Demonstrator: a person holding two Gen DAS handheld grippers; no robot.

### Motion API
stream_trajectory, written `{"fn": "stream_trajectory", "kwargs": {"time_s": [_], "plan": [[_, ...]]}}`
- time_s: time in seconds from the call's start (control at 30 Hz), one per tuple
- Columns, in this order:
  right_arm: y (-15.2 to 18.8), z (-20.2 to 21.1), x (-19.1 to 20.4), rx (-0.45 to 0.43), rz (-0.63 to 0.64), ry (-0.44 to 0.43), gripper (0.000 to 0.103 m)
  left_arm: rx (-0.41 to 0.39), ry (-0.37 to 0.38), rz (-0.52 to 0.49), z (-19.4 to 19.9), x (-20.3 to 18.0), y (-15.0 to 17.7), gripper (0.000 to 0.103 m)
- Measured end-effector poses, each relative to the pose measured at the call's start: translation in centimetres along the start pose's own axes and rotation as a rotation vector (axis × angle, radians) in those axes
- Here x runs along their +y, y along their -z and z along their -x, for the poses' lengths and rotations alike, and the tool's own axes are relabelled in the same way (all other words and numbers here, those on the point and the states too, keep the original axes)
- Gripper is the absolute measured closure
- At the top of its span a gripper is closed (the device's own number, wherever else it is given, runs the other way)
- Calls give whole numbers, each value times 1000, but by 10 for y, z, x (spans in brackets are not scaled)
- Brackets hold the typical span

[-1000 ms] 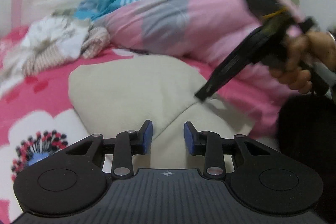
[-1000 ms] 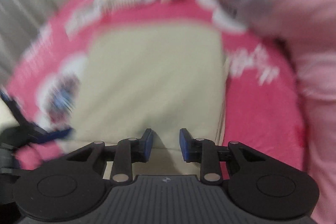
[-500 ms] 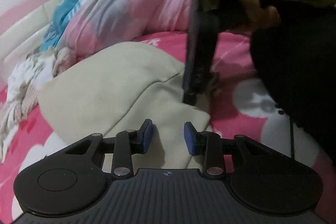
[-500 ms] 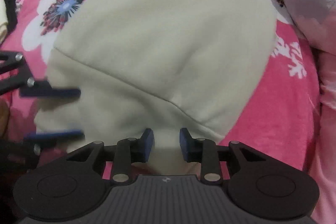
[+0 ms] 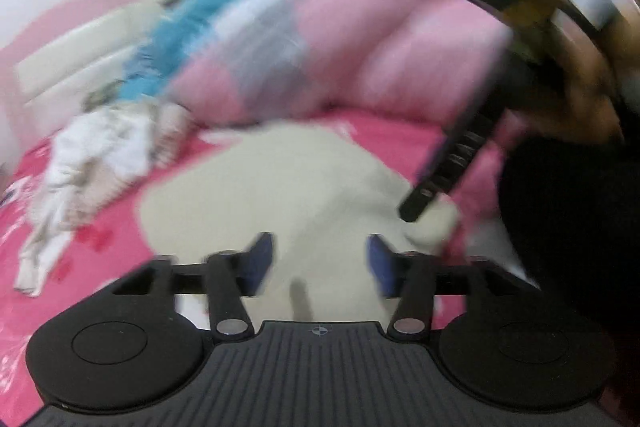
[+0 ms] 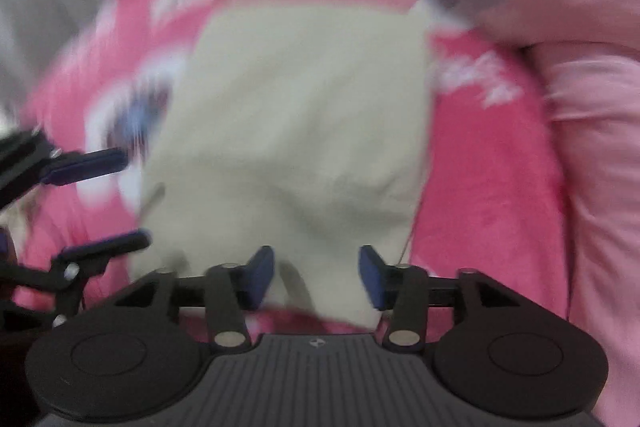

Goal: Fold clothes

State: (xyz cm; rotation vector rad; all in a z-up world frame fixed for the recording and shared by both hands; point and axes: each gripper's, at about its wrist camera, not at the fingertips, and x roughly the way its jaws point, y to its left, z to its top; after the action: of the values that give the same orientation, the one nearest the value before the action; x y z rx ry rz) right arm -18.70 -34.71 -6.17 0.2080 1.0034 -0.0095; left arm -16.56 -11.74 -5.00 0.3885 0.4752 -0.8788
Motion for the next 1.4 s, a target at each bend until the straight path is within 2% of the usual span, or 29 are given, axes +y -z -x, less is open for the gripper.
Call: {"fn": "stream_trajectory", "kwargs": {"time_s": [0.07, 0.1, 0.2, 0.3, 0.4, 0.5, 0.77, 1.4], "plan": [[9, 5, -3, -117, -73, 7, 34, 20, -51, 91, -9, 10, -10, 25], [13, 2, -8, -128, -129, 7, 33, 32, -79, 142, -15, 16, -15, 24], [19, -12, -24, -108, -289, 3, 33, 160, -169, 306, -38, 33, -22, 24], [16, -15, -29, -117, -324, -2, 30, 265, -194, 453, -48, 52, -13, 23], [19, -15, -28, -134, -331, -13, 29, 330, -199, 521, -53, 57, -4, 23], [21, -15, -25, -150, -311, -6, 27, 361, -213, 524, -59, 58, 1, 22], [24, -19, -12, -125, -255, 9, 24, 391, -242, 509, -59, 52, 3, 16], [23, -21, -20, -115, -299, -12, 16, 437, -298, 486, -63, 46, -5, 10]]}}
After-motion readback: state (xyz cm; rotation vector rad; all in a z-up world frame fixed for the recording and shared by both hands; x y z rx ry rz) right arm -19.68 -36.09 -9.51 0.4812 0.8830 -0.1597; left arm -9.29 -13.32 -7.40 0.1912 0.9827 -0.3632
